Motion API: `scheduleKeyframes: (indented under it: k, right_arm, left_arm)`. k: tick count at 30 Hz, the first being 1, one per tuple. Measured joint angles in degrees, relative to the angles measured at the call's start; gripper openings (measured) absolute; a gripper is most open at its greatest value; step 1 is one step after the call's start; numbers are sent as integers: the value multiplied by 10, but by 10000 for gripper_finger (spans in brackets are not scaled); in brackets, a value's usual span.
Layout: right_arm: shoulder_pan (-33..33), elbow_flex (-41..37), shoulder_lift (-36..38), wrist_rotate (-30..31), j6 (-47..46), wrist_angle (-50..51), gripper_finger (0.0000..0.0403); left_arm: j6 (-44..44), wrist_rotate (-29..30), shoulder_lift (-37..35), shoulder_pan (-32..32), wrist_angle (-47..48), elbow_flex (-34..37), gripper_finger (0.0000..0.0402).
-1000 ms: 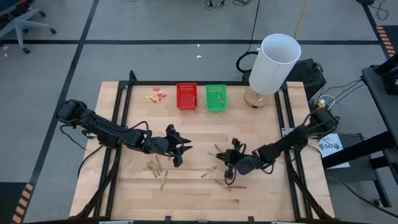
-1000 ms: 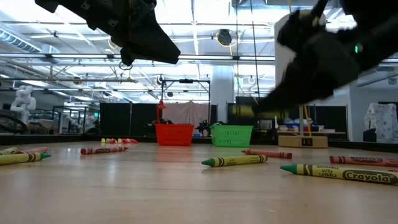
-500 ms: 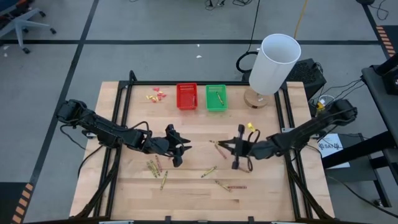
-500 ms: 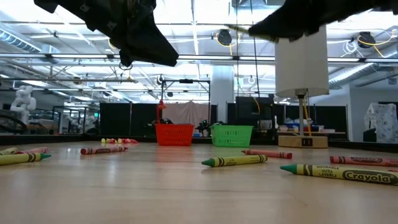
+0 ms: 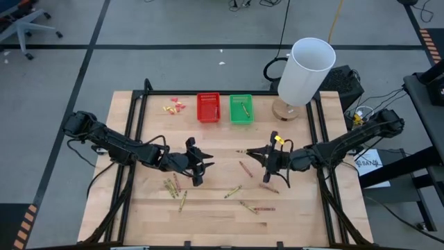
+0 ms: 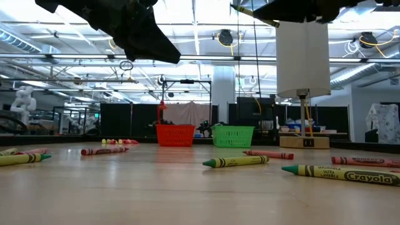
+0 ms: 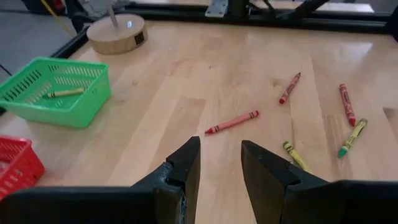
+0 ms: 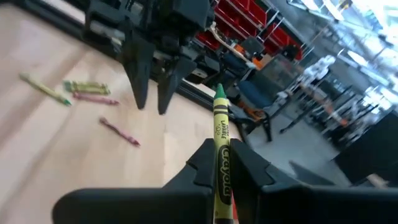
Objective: Sort crayons
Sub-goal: Put the green crayon into the green bin
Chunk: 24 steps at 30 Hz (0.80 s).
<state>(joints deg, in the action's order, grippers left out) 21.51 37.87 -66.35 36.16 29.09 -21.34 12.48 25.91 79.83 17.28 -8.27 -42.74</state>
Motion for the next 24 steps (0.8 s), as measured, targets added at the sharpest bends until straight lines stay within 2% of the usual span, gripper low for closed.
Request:
scheduleKeyframes:
  k: [13,24]
  right_arm:
    - [-9,0,0,-1,189,0,13]
    - [-9,0,0,-2,216,-2,13]
  left_arm:
    - [-39,1,0,-1,-19,0,116]
    - [-38,1,0,0,-19,0,116]
